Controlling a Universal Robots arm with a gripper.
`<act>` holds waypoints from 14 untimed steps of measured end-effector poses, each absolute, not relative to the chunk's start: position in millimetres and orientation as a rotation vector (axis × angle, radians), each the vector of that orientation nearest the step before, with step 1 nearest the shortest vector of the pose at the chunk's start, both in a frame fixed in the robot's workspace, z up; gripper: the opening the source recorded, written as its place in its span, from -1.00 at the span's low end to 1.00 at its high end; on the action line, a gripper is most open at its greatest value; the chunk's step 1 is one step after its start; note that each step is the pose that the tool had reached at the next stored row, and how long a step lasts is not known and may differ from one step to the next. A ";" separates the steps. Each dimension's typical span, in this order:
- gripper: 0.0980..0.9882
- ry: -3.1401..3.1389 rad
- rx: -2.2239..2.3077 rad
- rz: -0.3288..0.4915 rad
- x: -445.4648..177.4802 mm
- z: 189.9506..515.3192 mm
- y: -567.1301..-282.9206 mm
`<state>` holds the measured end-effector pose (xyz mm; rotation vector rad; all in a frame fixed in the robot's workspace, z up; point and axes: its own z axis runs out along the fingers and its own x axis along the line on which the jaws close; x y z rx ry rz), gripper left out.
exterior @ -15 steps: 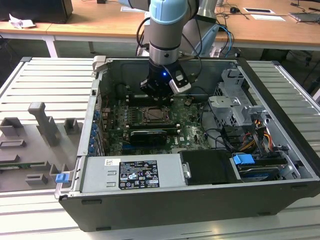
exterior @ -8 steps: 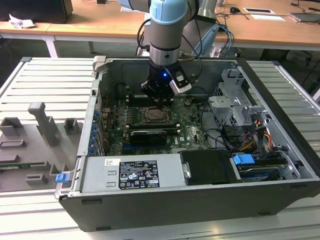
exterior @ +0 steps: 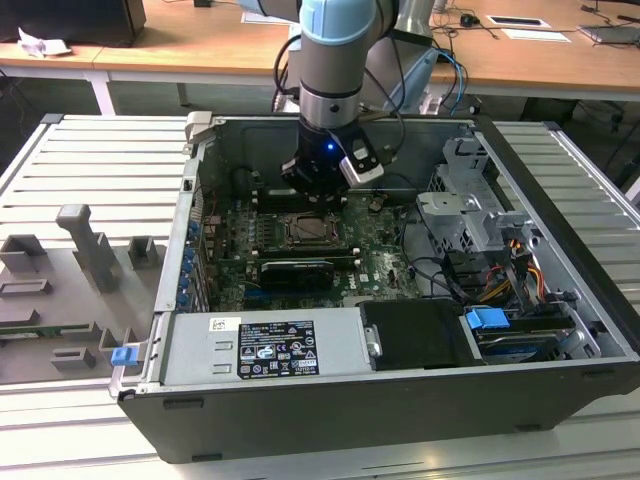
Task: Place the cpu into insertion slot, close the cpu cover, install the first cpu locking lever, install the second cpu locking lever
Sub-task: 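Install the first cpu locking lever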
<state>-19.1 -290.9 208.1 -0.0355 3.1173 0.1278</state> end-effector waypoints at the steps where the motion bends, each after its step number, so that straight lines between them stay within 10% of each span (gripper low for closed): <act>1: -0.98 3.117 -0.036 0.128 -19.1 209.2 -290.9; 14: -0.98 3.117 -0.036 0.129 -19.1 221.0 -290.8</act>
